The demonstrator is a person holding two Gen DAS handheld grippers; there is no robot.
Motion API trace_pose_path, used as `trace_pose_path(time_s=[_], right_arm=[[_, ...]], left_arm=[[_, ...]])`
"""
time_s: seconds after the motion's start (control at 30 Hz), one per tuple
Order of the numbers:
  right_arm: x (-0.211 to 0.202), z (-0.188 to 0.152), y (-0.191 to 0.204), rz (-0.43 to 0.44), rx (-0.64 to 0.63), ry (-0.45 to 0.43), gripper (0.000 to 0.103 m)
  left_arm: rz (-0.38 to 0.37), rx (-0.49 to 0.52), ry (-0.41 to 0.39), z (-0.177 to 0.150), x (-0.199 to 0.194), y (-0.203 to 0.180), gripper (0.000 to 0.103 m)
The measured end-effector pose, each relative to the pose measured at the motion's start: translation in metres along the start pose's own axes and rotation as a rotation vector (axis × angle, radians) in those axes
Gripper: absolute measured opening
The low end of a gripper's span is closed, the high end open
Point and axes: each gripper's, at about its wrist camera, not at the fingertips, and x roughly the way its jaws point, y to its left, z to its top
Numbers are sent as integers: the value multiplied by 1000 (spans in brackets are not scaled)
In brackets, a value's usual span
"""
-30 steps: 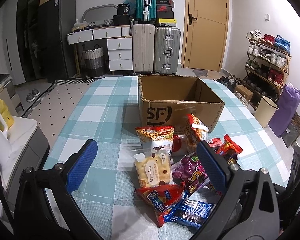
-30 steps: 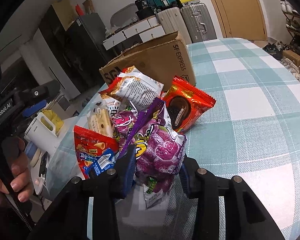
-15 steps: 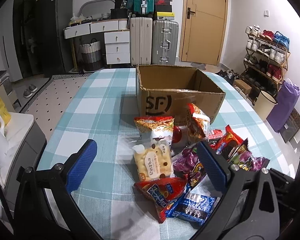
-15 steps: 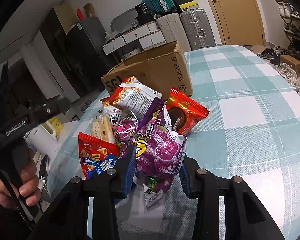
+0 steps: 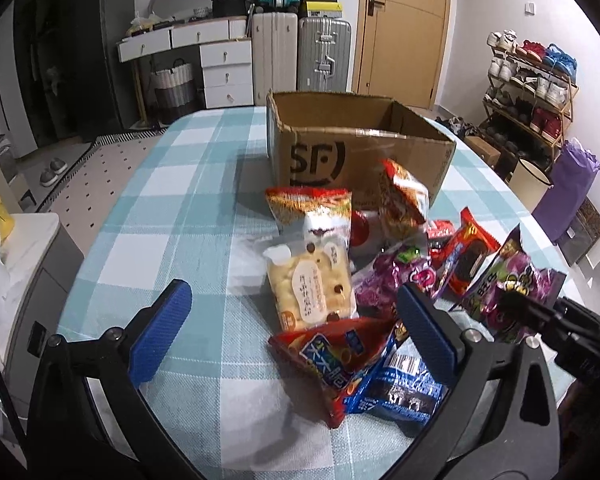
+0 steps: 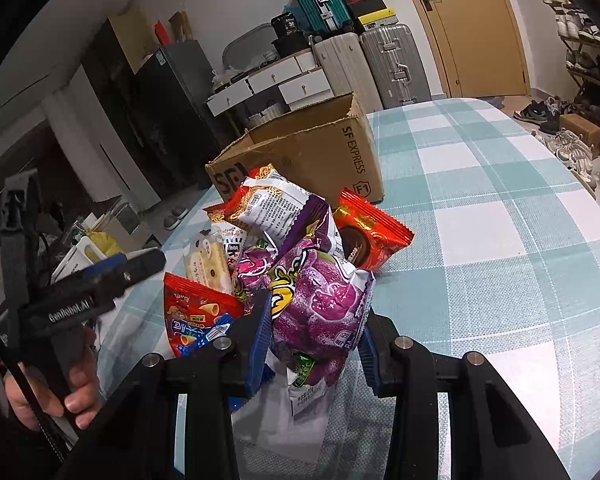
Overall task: Organize snacks
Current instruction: 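Close the left gripper on the red chip bag while the right tool holds the purple bag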
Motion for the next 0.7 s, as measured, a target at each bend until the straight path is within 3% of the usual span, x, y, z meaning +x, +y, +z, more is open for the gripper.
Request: trace_pose_path(time_s=[0.57,0.7], right_arm=[[1,-3,-3,-10,10,4,39],[2,-3,-3,-10,11,5,39]], left_arm=[[-53,-14,94,-19,39,0,101],[-100,-21,122,-22,53,3,92]])
